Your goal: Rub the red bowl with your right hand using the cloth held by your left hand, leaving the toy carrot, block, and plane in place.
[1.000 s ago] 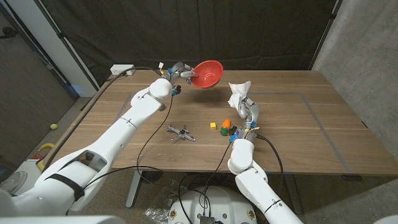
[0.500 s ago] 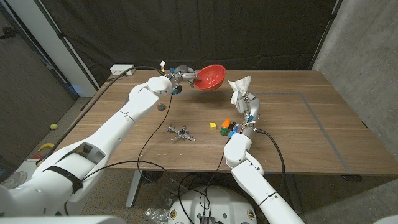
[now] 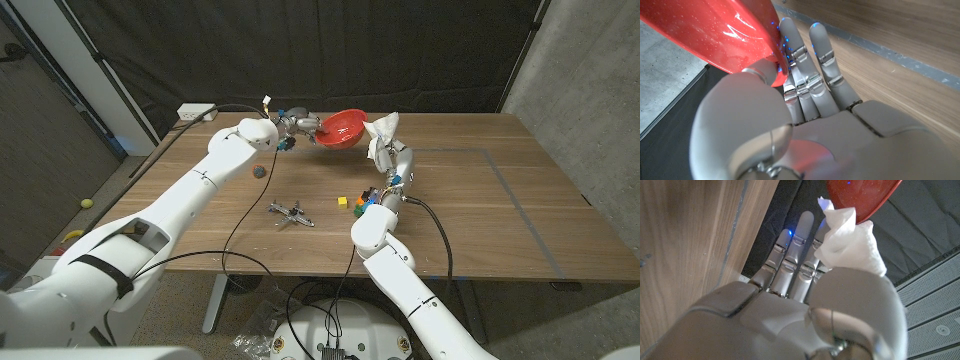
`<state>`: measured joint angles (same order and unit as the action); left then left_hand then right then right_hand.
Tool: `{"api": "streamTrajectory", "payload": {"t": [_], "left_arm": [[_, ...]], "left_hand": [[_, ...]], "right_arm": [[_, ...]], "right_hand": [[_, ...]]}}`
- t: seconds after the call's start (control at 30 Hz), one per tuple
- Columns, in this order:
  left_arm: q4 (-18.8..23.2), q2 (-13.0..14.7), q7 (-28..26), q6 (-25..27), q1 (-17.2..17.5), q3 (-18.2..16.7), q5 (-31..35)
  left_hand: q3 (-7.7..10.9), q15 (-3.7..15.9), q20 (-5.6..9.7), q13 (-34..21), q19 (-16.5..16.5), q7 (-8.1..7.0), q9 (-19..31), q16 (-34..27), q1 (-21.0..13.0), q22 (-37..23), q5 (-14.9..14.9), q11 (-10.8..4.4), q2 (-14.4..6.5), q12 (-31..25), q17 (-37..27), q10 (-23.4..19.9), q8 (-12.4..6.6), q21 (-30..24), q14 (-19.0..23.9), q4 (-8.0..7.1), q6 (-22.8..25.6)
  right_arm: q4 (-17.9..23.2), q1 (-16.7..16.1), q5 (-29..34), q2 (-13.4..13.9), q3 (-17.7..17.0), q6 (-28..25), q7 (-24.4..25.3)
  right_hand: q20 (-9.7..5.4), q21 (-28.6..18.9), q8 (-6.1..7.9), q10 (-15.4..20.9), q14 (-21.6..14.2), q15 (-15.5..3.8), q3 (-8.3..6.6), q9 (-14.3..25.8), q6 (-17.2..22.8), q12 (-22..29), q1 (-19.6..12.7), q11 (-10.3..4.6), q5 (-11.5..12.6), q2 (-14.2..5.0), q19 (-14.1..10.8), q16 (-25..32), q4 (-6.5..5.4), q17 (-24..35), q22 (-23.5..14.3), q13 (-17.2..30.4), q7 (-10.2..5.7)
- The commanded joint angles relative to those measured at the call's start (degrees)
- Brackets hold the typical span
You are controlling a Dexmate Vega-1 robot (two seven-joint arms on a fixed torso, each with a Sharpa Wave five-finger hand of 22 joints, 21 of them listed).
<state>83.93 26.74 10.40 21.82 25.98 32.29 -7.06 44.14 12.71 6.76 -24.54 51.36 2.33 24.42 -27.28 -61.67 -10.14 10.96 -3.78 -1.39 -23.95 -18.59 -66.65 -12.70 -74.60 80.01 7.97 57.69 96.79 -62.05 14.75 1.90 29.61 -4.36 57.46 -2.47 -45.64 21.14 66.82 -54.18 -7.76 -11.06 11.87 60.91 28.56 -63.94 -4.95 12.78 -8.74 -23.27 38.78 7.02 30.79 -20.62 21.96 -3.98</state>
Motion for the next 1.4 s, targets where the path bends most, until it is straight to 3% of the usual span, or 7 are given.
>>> {"api": "streamTrajectory", "payload": {"t": [0.03,0.37,0.6,1.07,1.4], "left_arm": [[-3.71,-0.71,6.64,1.27,-2.8,0.64,-4.34],[-7.08,-1.58,10.34,2.35,-4.66,1.02,-6.73],[-7.37,-2.38,8.41,2.74,-4.2,0.35,-7.31],[-8.35,-3.71,6.58,2.65,-3.72,-0.9,-9.2],[-7.29,-3.09,7.2,2.91,-3.3,-1.19,-10.27]], "left_hand": [[0.86,0.24,4.42,-0.13,0.6,4.65,-0.05,-0.19,-2.56,-0.08,-0.05,-1.07,-2.87,0.06,-0.07,-1.83,0.18,-0.38,0.14,-0.41,4.63],[0.86,0.26,4.44,0.08,0.75,5.01,-0.39,-0.3,-2.78,-0.07,-0.25,-0.8,-2.96,0.2,0.15,-2.05,0.34,-0.59,0.31,-0.22,4.67],[0.87,0.28,4.43,0.01,0.81,5.29,-0.59,-0.32,-2.9,-0.06,-0.36,-0.84,-3.02,0.2,0.37,-2.14,0.47,-0.7,0.29,-0.11,4.58],[0.83,0.29,4.42,0.08,0.86,5.42,-0.77,-0.54,-3.1,-0.03,-0.54,-0.82,-3.09,0.3,0.66,-2.29,0.41,-0.88,0.43,0.05,4.81],[0.8,0.25,4.4,0.13,0.88,5.52,-0.8,-0.71,-3.17,-0.01,-0.61,-0.7,-3.13,0.42,0.8,-2.31,0.38,-0.99,0.4,0.09,4.78]], "right_arm": [[-3.29,2.1,0.68,-2.04,1.0,-1.58,0.97],[-5.84,3.9,2.67,-2.2,2.47,-0.22,2.08],[-6.38,4.64,5.88,-1.51,4.46,0.2,3.16],[-3.45,2.85,12.31,0.63,10.97,1.49,2.93],[-5.08,3.09,12.05,0.29,11.3,1.29,2.19]], "right_hand": [[-1.5,-0.51,0.4,0.66,-0.54,-4.83,0.23,0.1,1.08,-0.13,-0.17,0.32,-0.07,0.09,0.36,0.07,-0.11,0.12,-0.31,-0.03,-0.21],[-1.73,-1.34,0.34,1.03,-0.61,-4.82,0.33,-0.06,1.68,-0.4,-0.33,0.22,-0.06,0.35,0.42,-0.07,0.06,0.05,-0.33,-0.11,-0.21],[-1.86,-1.76,0.22,1.15,-0.64,-4.88,0.39,-0.16,1.92,-0.62,-0.51,-0.09,-0.06,0.52,0.5,-0.11,0.22,0.11,-0.21,-0.19,-0.37],[-1.76,-2.67,0.17,1.95,-0.7,-4.84,0.52,-0.35,2.95,-0.86,-0.81,-0.15,-0.01,0.95,0.57,-0.21,0.53,0.24,-0.06,-0.36,-0.33],[-1.78,-3.25,-0.3,2.26,-0.89,-4.83,0.57,-0.47,2.76,-1.04,-0.92,0.05,0.07,1.02,0.82,-0.22,0.61,0.37,0.17,-0.27,-0.33]]}}
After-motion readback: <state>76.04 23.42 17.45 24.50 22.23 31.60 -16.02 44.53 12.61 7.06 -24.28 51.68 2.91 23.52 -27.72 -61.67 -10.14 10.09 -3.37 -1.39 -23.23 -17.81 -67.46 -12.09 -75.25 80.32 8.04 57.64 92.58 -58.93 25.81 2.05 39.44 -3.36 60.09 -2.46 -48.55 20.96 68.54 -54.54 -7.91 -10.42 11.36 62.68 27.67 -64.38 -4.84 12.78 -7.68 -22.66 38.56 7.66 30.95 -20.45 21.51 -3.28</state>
